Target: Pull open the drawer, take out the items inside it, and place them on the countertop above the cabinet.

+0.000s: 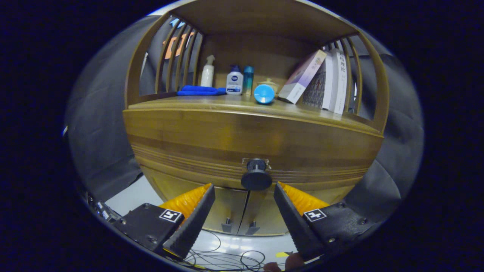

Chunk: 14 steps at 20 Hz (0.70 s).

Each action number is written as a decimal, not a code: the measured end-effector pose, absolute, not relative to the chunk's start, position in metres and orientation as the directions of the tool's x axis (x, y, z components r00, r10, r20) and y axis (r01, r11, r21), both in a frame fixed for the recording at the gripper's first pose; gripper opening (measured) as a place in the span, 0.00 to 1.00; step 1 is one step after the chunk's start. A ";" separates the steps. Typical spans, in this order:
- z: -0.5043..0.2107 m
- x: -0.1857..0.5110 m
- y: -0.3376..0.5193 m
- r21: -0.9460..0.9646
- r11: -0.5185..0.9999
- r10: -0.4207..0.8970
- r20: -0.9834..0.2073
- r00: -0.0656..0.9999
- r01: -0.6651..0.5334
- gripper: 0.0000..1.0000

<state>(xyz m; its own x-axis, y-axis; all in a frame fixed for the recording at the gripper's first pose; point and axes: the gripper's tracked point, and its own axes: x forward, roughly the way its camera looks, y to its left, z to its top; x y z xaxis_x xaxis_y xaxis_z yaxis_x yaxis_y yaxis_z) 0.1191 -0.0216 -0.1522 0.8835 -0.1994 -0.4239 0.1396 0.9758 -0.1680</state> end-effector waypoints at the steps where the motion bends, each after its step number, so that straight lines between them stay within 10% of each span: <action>1: -0.150 0.115 -0.019 -0.155 0.979 -0.184 -0.418 0.890 0.130 1.00; 14: -0.075 0.093 0.000 -0.051 0.998 -0.052 -0.163 0.985 0.044 1.00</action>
<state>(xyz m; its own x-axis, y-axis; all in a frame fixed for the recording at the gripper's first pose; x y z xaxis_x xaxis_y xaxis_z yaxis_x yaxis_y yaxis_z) 0.0934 -0.0004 -0.0749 0.9853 -0.0518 -0.1627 0.0440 0.9977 -0.0514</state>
